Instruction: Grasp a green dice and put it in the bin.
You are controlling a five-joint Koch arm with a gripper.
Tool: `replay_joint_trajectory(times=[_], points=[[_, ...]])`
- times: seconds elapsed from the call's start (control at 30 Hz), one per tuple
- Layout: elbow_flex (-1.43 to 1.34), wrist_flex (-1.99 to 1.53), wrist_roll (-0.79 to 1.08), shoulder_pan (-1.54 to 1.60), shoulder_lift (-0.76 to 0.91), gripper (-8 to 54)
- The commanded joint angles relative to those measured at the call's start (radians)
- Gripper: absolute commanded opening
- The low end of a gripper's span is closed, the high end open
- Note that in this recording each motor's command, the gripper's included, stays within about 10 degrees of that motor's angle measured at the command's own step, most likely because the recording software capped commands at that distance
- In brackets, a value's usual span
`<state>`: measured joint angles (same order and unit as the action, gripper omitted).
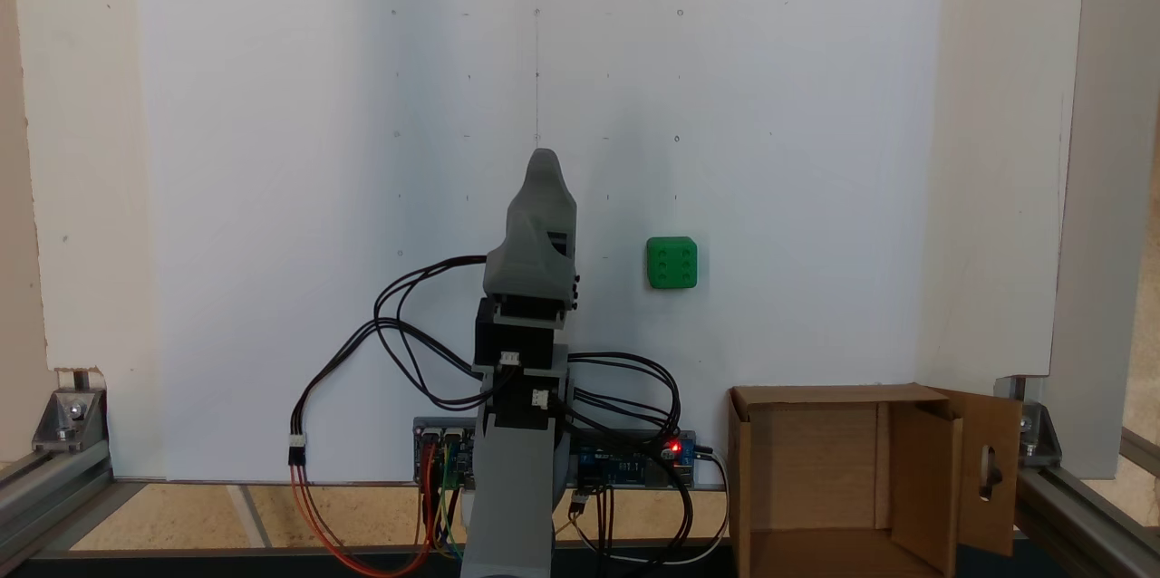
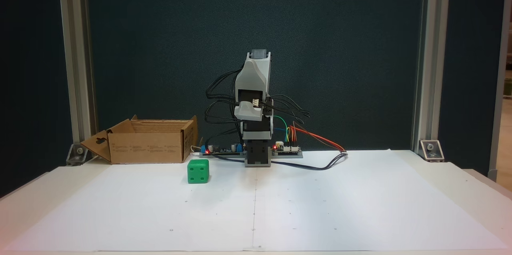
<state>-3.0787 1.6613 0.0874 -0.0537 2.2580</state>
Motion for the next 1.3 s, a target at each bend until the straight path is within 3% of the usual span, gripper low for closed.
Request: replay_joint_trajectory(times=[0.0, 1.0, 1.27], points=[[-0.048, 0.081, -0.029, 0.002, 0.11, 44.7], [-0.048, 0.032, -0.009, 0.064, 0.109, 43.7], [0.199, -0.402, -0.008, 0.06, 0.109, 43.0]])
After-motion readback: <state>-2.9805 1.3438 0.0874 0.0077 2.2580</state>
